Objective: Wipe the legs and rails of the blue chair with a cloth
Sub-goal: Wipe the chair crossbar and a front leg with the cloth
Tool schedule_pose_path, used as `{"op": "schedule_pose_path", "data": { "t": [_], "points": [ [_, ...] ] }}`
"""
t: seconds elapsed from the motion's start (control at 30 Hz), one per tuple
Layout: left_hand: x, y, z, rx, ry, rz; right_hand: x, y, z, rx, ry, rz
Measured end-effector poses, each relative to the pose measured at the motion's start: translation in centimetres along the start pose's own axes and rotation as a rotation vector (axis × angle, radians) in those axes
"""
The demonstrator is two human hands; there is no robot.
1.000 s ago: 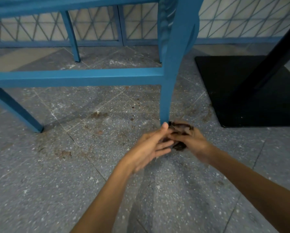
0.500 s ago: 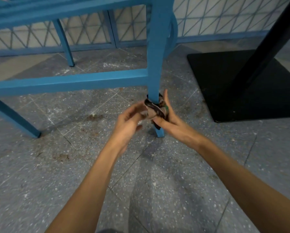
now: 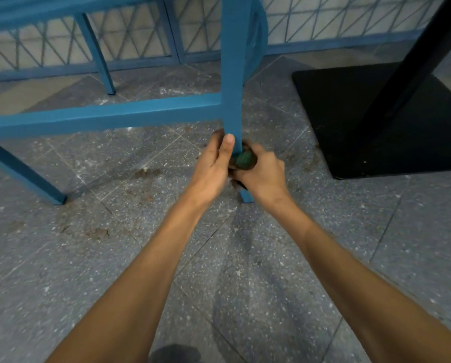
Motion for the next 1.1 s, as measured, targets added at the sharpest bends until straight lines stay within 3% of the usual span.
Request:
{"op": "schedule_pose_path", "data": {
  "t": [0.13,0.37,0.6,0.83,1.0,1.1],
  "points": [
    [0.1,0.0,0.0,-0.020,0.033,0.004,-1.5,-0.1,0.6,0.001,-0.037,-0.091],
    [-0.1,-0.4,0.1,-0.021,0.031,-0.008,-11.0,1.2,2.5,0.136,-0.279,0.178],
    [-0.2,-0.6,-0.1,-0.005,0.025,0.000,-12.5,2.0,2.5,0.239,-0.714,-0.030],
    [-0.2,-0.5,-0.2,-0.010,0.026,0.006,-12.4,3.2,1.6,0.335,-0.754,-0.035],
    [0.0,-0.5,-0.1,-0.007,0.033,0.016,-12.6,3.2,-0.2,0.181,-0.583,0.200],
    [0.2,-0.6,0.1,-0.018,0.011,0.022,-12.6,0.2,2.4,0.213,-0.666,0.138]
  ]
}}
Point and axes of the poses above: each hand's wrist, its own y-axis towards the middle knuckle, its own z-axis out of the palm, x = y × z, the point moved 4 cm from there along y, towards the middle knuckle, and after that the axes turned 6 degrees about y, right-handed, at the moved point
